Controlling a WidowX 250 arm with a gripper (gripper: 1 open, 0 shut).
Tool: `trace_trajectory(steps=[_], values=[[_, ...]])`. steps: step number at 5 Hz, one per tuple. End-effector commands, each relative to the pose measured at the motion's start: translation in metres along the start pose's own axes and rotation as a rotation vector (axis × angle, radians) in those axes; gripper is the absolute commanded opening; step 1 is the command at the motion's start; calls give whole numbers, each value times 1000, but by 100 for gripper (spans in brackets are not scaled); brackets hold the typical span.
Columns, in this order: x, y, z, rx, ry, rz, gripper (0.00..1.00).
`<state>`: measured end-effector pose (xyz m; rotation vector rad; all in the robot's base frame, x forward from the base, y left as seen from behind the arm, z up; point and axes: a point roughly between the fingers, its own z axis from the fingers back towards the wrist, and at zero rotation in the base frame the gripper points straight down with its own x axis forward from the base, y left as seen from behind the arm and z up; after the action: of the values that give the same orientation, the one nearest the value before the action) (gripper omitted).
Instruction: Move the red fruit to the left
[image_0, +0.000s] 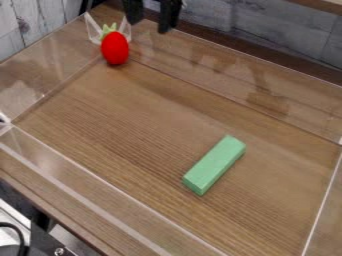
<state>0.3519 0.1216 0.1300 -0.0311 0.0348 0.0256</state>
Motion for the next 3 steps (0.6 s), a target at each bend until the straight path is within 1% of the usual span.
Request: trace_trajectory(steps=[1, 2, 3], values=[[10, 22, 10, 32, -73, 27, 100], [15, 39, -4, 36, -76, 60, 100], [18, 53, -5, 40, -80, 82, 100]])
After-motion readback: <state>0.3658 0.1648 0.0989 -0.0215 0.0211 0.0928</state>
